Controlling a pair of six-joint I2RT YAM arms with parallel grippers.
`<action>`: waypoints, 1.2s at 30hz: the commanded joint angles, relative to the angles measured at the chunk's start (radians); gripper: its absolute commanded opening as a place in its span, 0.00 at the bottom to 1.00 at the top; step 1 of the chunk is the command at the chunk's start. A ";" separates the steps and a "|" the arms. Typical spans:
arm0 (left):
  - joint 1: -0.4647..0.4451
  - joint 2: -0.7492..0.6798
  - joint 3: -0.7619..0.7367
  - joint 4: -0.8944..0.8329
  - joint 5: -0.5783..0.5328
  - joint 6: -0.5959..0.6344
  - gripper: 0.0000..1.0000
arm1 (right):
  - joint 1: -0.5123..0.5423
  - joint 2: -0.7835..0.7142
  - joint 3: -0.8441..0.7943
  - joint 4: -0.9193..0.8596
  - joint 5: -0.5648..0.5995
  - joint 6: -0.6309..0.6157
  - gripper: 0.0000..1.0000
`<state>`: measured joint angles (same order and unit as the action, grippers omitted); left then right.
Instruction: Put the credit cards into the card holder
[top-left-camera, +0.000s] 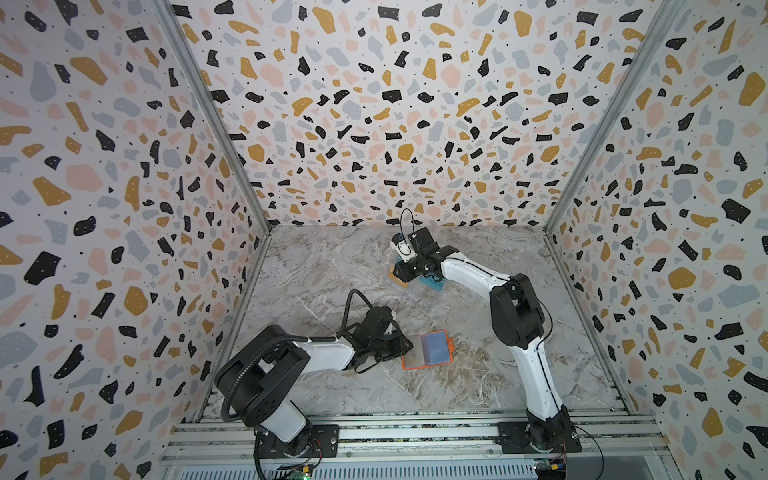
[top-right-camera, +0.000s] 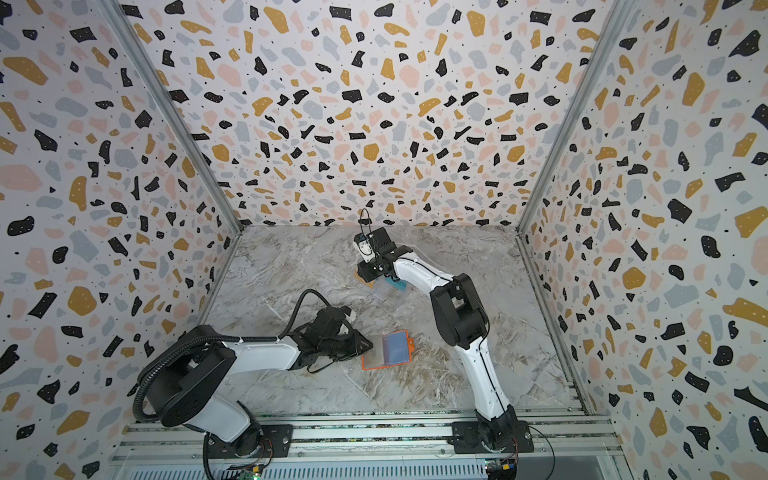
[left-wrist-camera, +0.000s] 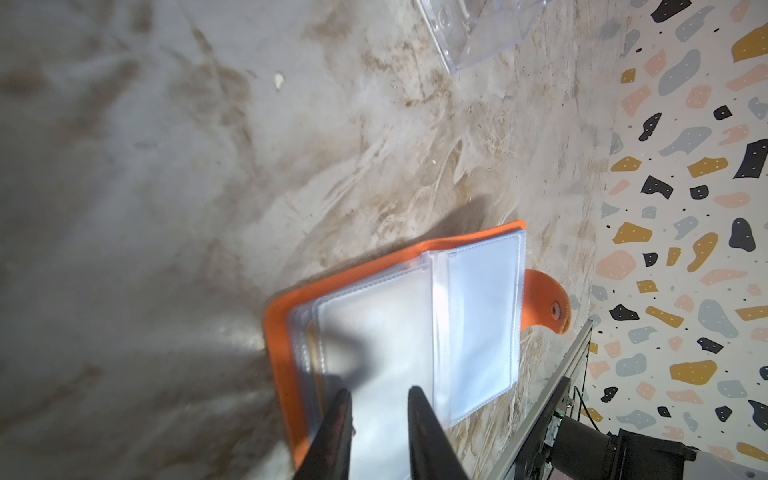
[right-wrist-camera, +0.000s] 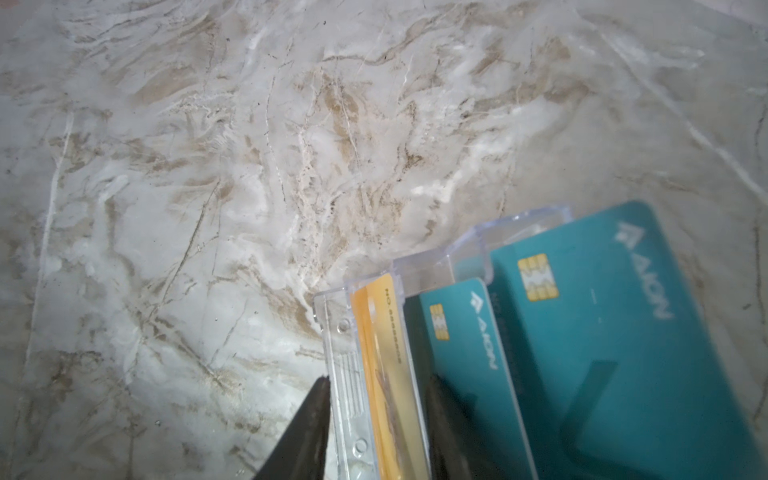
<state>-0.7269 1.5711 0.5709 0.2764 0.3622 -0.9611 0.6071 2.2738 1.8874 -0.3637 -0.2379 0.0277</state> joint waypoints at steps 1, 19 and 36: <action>-0.004 0.013 -0.030 -0.075 -0.001 0.001 0.27 | 0.002 -0.006 0.024 -0.039 0.016 -0.019 0.40; -0.004 0.020 -0.036 -0.074 0.002 0.007 0.28 | 0.018 -0.015 0.014 -0.027 -0.014 -0.089 0.10; -0.004 0.018 -0.033 -0.079 -0.005 0.004 0.28 | 0.017 -0.091 -0.018 0.013 -0.041 -0.125 0.00</action>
<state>-0.7269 1.5711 0.5694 0.2821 0.3660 -0.9607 0.6178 2.2688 1.8809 -0.3656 -0.2569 -0.0879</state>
